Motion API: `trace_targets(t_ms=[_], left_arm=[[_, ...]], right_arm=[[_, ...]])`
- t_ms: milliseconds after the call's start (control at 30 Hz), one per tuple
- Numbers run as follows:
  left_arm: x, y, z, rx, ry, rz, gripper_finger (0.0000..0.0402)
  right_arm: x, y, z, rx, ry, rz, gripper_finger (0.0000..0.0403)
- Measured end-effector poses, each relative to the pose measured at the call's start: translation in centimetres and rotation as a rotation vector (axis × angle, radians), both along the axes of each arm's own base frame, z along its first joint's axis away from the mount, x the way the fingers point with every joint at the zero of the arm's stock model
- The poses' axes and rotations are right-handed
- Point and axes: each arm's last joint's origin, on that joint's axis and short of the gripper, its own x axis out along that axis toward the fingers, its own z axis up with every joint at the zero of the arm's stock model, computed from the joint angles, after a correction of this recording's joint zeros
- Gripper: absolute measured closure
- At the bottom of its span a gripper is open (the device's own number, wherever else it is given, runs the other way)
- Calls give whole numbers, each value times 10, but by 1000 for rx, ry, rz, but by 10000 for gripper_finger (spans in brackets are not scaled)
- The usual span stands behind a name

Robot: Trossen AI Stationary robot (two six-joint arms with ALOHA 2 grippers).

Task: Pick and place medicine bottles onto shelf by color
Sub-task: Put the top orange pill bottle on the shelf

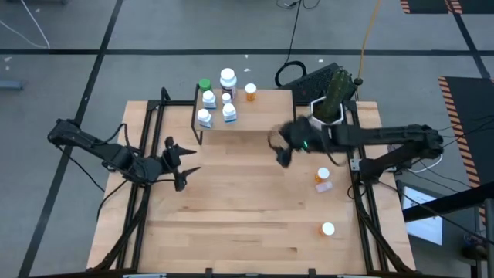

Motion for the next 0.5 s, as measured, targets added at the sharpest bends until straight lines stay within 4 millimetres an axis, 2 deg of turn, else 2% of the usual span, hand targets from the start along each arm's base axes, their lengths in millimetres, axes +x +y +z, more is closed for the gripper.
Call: trace_targets(t_ms=[100, 200, 333, 500], left_arm=[[6, -3, -4, 69, -20, -64, 128], [10, -3, -6, 128, -25, -83, 128], [15, 0, -3, 170, -30, -73, 128], [21, 6, 2, 184, -67, -98, 128]], right_arm=[[-20, 24, -15, 88, 50, -31, 87], [-42, 39, -31, 143, 138, -59, 87], [-70, 47, -47, 148, 309, -131, 87], [-98, 49, -51, 159, 503, -231, 87]])
